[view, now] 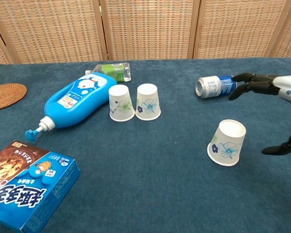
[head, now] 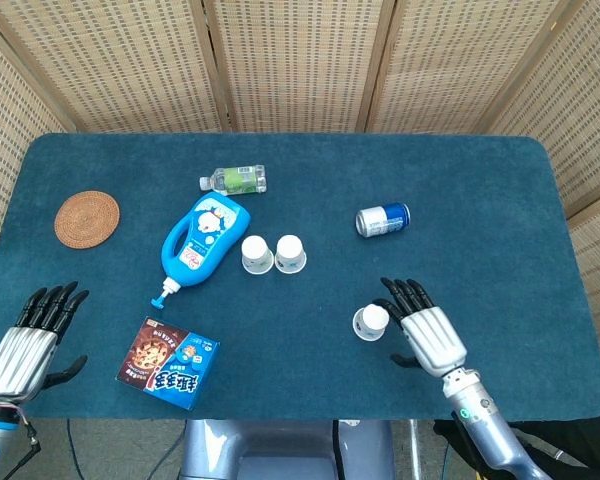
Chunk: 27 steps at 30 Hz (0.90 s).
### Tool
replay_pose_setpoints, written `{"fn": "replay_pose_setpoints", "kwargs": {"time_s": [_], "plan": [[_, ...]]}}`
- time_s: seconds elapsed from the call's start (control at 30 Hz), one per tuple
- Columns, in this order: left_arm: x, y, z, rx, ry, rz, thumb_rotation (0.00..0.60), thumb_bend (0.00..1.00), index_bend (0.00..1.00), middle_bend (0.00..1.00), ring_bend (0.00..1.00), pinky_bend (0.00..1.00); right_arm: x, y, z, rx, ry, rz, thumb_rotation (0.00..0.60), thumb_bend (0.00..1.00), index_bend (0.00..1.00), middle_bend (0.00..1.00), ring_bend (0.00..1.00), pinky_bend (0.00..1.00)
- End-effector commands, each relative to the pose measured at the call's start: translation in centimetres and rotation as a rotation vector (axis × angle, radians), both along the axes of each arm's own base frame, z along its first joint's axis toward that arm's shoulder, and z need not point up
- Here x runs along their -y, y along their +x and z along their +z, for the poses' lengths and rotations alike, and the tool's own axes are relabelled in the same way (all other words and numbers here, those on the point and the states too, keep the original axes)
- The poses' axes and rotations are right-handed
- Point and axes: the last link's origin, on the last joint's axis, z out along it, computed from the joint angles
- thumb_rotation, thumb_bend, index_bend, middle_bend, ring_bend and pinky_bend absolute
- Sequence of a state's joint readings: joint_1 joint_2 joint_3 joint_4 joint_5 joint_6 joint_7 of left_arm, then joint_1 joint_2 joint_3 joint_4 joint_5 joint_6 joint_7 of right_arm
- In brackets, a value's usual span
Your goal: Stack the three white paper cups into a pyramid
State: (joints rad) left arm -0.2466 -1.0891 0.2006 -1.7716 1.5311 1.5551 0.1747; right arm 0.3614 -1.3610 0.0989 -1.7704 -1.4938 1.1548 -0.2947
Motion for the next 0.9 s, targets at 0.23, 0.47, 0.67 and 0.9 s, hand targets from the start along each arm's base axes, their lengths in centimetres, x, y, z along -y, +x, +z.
{"fn": "replay_pose_setpoints", "kwargs": {"time_s": [0.23,0.47,0.67,0.9], "plan": [[0.0,0.0,-0.1,0.011,-0.016,-0.004,0.6,0.28,0.04,0.0,0.0,0.0,3.4,2.9,-1.8,-0.055,0.029,-0.027,0.6,0.21,0.24,0.0,0.0,0.1],[-0.1,0.0,-0.1,0.014,-0.024,-0.009,0.6,0.28,0.04,0.0,0.0,0.0,3.8,1.4,-2.5,-0.123,0.074,-0.111,0.6,0.23,0.24,0.0,0.0,0.1],[-0.1,0.0,-0.2,0.016,-0.027,-0.009,0.6,0.28,0.04,0.0,0.0,0.0,4.0,0.9,-3.2,-0.127,0.095,-0.139,0.6,0.23,0.24,0.0,0.0,0.1],[-0.1,0.0,-0.4,0.015,-0.035,-0.008,0.6,0.28,0.04,0.0,0.0,0.0,4.6,0.8,-4.3,-0.131,0.099,-0.14,0.6,0.23,0.31,0.0,0.0,0.1]]}}
